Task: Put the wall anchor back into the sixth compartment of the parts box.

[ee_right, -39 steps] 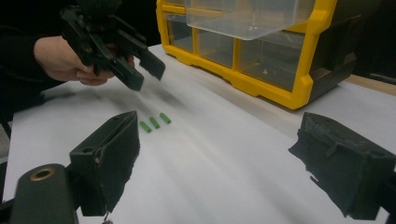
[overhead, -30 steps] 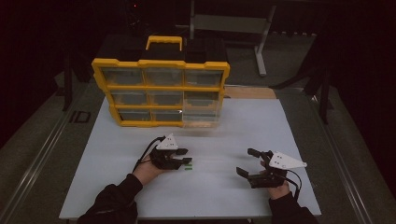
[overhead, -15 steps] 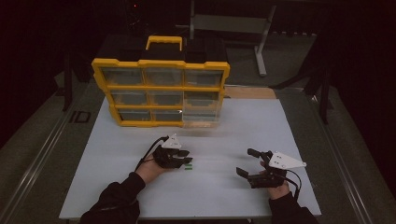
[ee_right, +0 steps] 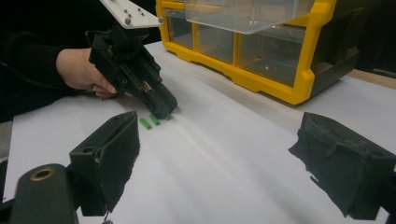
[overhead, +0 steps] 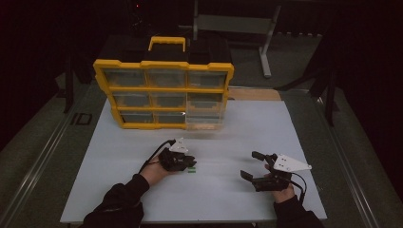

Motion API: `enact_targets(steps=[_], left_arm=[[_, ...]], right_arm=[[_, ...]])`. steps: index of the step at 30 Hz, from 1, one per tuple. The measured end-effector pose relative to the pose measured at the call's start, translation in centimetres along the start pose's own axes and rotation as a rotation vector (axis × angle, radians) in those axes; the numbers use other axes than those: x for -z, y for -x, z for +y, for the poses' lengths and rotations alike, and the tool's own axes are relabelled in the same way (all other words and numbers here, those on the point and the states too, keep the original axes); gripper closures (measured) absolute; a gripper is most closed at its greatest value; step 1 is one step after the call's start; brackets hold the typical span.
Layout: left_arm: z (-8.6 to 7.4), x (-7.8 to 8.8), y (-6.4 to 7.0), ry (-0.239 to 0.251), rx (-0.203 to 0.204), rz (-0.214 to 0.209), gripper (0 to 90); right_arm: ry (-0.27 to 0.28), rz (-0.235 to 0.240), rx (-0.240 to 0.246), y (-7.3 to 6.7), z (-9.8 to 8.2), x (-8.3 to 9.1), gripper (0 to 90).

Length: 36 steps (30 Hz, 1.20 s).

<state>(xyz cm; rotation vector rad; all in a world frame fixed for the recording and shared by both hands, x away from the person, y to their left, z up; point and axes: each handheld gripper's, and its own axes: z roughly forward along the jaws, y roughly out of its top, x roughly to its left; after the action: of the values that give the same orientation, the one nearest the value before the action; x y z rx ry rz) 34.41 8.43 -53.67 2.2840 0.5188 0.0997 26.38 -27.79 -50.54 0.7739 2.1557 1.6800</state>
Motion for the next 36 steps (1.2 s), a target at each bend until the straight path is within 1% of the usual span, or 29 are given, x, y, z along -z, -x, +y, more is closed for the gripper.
enact_targets(steps=[7,9,11,14,19,24,27,30,31,33,35,36], left_arm=[[0.0,-0.1,0.0,-0.004,-0.007,0.005,83.1],[0.0,-0.1,0.1,-0.003,-0.023,0.015,83.3],[0.0,-0.1,0.2,0.0,-0.027,0.019,83.8],[0.0,0.0,0.2,0.002,-0.021,0.011,84.1],[-0.2,0.1,0.2,0.006,-0.026,-0.003,84.3],[-0.2,1.1,0.1,0.023,-0.012,0.006,84.3],[-0.2,1.8,0.0,0.02,-0.016,0.017,84.3],[-0.1,2.7,-0.2,0.027,-0.008,0.029,84.4],[-0.1,3.0,-0.3,0.033,0.001,0.033,84.3],[0.0,3.5,-0.4,0.031,0.002,0.042,84.3],[0.0,4.0,-0.4,0.037,0.011,0.044,84.3],[0.0,4.0,-0.4,0.037,0.011,0.044,84.3]], right_arm=[[-0.001,0.0,-0.001,0.0,0.0,0.0,13.5],[0.0,0.001,0.001,0.0,0.0,0.0,13.5],[0.002,0.001,0.002,-0.1,0.1,0.0,13.5],[0.002,0.002,-0.001,-0.1,0.1,0.0,13.5],[0.011,0.002,0.002,0.0,0.1,0.1,13.5],[0.023,0.004,0.006,-0.1,0.2,0.1,13.5],[0.017,0.005,0.01,-0.1,0.2,0.1,13.5],[0.016,0.003,0.013,-0.1,0.2,0.1,13.5],[0.017,0.004,0.011,-0.1,0.2,0.1,13.5],[0.016,0.003,0.011,-0.1,0.2,0.1,13.5],[0.016,0.004,0.011,-0.2,0.2,0.1,13.5],[0.016,0.004,0.011,-0.2,0.2,0.1,13.5]])
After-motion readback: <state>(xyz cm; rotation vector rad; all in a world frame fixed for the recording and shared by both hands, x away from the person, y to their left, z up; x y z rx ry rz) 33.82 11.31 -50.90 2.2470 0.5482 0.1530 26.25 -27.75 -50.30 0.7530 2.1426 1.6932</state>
